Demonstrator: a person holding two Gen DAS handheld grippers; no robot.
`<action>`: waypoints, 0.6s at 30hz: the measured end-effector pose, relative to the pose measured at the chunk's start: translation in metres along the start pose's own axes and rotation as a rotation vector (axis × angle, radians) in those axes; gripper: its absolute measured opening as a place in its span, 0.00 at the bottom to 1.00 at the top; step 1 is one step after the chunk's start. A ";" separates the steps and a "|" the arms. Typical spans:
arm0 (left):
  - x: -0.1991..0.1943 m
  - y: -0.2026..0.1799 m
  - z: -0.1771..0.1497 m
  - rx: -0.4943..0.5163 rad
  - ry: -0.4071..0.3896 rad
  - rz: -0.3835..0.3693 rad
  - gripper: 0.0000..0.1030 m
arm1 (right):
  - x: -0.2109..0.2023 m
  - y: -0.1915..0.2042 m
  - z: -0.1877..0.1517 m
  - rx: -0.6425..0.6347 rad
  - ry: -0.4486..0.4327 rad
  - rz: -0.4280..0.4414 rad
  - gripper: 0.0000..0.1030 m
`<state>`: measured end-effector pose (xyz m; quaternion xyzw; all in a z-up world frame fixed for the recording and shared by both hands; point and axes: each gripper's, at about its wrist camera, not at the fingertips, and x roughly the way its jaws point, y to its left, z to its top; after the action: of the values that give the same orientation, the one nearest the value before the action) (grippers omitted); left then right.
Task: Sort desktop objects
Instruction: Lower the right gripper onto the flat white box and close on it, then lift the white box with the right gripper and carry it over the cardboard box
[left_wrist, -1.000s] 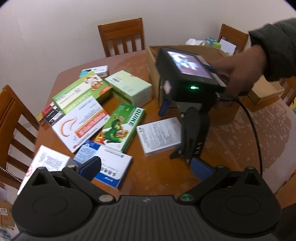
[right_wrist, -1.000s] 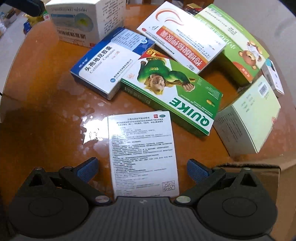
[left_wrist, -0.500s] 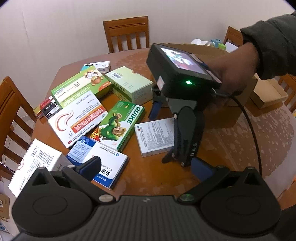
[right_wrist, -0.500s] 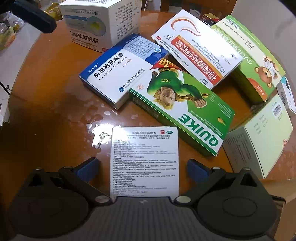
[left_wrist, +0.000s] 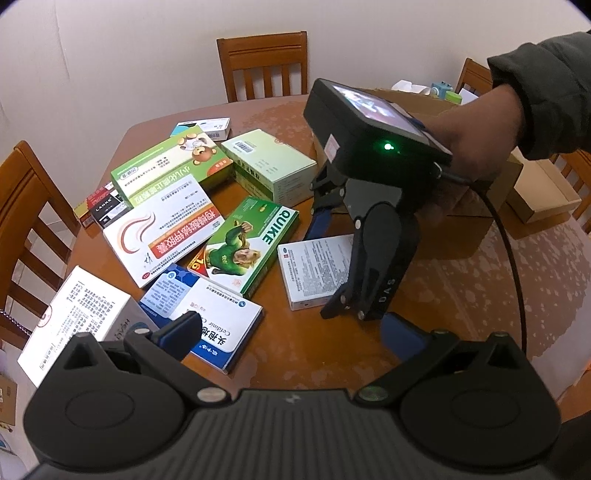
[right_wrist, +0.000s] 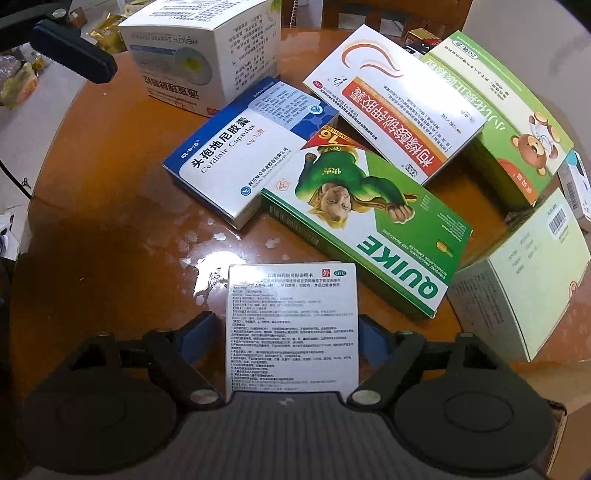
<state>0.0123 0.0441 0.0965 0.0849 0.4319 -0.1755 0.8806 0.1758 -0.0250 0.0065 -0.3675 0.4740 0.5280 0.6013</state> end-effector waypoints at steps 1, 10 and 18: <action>0.000 0.000 0.000 -0.001 0.000 0.000 1.00 | 0.000 -0.002 0.000 0.002 -0.001 -0.002 0.80; 0.001 -0.008 -0.008 -0.001 0.001 -0.002 1.00 | -0.001 -0.023 0.002 0.021 -0.007 -0.024 0.73; -0.002 -0.012 0.000 0.018 -0.006 -0.015 1.00 | -0.013 -0.019 -0.004 0.063 -0.006 -0.060 0.73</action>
<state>0.0070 0.0332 0.0979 0.0892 0.4281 -0.1864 0.8798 0.1936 -0.0355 0.0169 -0.3609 0.4772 0.4955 0.6296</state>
